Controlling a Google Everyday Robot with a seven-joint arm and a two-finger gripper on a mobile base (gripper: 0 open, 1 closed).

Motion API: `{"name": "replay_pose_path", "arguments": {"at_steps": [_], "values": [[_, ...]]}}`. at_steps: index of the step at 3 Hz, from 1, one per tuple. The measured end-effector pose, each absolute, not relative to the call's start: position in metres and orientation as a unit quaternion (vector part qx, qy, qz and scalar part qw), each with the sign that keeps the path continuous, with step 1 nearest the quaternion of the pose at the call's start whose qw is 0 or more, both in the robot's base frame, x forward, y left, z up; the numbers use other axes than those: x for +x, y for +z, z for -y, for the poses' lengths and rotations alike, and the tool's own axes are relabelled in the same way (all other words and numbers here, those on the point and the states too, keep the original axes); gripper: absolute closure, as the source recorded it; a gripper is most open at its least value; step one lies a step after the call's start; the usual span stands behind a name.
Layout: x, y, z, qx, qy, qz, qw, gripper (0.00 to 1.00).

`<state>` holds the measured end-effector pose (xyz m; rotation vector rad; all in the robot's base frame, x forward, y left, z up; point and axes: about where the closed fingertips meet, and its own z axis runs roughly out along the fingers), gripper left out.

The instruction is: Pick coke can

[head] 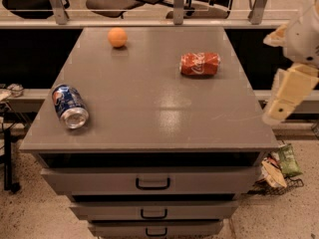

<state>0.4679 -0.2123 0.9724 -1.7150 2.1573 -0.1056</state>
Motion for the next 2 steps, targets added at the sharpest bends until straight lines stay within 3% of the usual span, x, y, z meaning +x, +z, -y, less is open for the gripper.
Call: {"name": "replay_pose_path", "arguments": {"at_steps": [2], "values": [[0.566,0.956,0.226,-0.608,-0.021,-0.744,0.277,0.0]]}}
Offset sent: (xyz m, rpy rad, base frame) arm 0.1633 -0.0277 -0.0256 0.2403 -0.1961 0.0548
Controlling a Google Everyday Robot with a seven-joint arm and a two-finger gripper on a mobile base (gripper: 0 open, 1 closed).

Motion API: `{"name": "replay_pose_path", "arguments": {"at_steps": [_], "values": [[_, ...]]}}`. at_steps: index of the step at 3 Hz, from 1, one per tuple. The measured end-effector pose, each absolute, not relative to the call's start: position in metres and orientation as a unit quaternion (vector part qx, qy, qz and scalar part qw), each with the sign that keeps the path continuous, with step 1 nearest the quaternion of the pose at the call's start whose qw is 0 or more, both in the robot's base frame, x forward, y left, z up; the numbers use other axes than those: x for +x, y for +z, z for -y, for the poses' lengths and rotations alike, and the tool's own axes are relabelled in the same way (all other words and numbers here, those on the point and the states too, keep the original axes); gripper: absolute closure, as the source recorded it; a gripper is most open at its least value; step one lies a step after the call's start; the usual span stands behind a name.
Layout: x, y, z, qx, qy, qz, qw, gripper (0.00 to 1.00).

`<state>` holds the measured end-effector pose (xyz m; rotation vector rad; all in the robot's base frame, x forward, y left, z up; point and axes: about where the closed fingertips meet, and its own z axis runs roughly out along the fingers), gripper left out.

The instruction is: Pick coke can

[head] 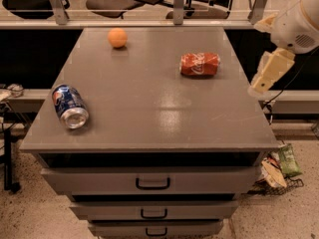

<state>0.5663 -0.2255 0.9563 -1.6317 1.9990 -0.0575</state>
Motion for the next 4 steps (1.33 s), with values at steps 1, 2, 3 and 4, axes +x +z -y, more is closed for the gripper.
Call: {"name": "replay_pose_path", "arguments": {"at_steps": [1,2,3,4], "values": [[0.613,0.942,0.231,-0.603,-0.006,-0.736,0.307,0.0],[0.655,0.921,0.227,-0.595,0.023,-0.732,0.332,0.0],[0.693,0.897,0.202,-0.59,0.054,-0.723,0.356,0.0],[0.715,0.882,0.181,-0.587,0.073,-0.72,0.363,0.0]]}}
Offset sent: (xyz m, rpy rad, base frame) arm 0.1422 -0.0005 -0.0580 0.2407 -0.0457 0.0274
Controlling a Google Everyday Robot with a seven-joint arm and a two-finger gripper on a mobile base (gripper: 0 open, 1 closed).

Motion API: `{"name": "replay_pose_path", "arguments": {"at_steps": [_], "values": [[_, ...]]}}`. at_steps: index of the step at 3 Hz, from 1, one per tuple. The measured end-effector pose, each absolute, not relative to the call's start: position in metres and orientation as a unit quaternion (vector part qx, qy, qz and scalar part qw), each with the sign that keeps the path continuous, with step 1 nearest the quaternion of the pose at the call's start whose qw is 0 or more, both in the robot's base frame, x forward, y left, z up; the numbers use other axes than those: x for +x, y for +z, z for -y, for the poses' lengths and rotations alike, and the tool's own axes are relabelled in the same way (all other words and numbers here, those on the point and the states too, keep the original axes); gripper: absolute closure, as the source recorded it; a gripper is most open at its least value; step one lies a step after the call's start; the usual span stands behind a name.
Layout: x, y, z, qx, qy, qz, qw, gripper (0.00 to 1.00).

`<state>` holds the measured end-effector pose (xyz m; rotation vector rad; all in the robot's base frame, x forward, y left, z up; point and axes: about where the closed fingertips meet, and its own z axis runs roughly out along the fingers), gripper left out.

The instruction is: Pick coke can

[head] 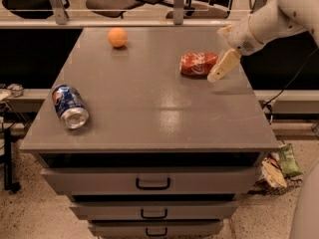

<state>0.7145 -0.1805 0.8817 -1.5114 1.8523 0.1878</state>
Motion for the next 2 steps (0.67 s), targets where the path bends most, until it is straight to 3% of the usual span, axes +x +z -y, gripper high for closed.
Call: {"name": "replay_pose_path", "arguments": {"at_steps": [1,2], "values": [[0.725,0.864,0.167,-0.583,0.089,-0.725,0.355,0.0],[0.729,0.852,0.163,-0.581,0.097,-0.729,0.348,0.16]]}}
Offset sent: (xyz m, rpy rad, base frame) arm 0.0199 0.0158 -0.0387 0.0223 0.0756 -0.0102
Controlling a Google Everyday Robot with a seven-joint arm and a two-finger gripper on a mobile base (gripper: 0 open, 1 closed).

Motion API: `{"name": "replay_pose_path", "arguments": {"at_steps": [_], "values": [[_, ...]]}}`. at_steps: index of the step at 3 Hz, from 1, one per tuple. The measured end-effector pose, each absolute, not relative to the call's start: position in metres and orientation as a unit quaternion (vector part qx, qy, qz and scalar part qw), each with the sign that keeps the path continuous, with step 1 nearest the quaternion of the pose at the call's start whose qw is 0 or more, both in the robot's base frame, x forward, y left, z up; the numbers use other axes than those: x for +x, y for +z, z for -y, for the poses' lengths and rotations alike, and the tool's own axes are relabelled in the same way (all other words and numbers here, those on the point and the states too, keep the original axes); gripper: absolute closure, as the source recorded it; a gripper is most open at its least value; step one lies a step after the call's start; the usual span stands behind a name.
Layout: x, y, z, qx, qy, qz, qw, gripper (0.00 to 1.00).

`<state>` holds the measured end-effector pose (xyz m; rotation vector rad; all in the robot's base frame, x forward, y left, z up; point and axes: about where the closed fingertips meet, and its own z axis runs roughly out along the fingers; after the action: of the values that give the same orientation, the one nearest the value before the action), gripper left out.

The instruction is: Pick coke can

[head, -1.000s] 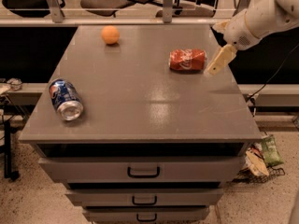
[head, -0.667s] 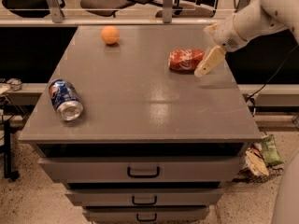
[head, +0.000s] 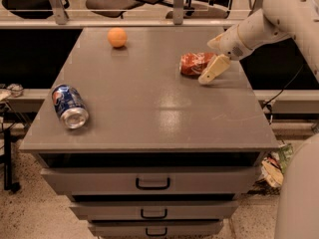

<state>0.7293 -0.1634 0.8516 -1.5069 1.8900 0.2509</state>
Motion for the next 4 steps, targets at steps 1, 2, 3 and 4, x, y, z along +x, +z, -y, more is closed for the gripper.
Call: {"name": "replay_pose_path", "arguments": {"at_steps": [1,2,3,4], "values": [[0.729,0.847,0.166,-0.579,0.099,-0.731,0.348,0.39],[0.721,0.863,0.168,-0.584,0.099,-0.72,0.361,0.72],[0.709,0.879,0.167,-0.59,0.099,-0.709,0.374,0.94],[0.686,0.904,0.167,-0.586,0.104,-0.699,0.397,1.0]]}}
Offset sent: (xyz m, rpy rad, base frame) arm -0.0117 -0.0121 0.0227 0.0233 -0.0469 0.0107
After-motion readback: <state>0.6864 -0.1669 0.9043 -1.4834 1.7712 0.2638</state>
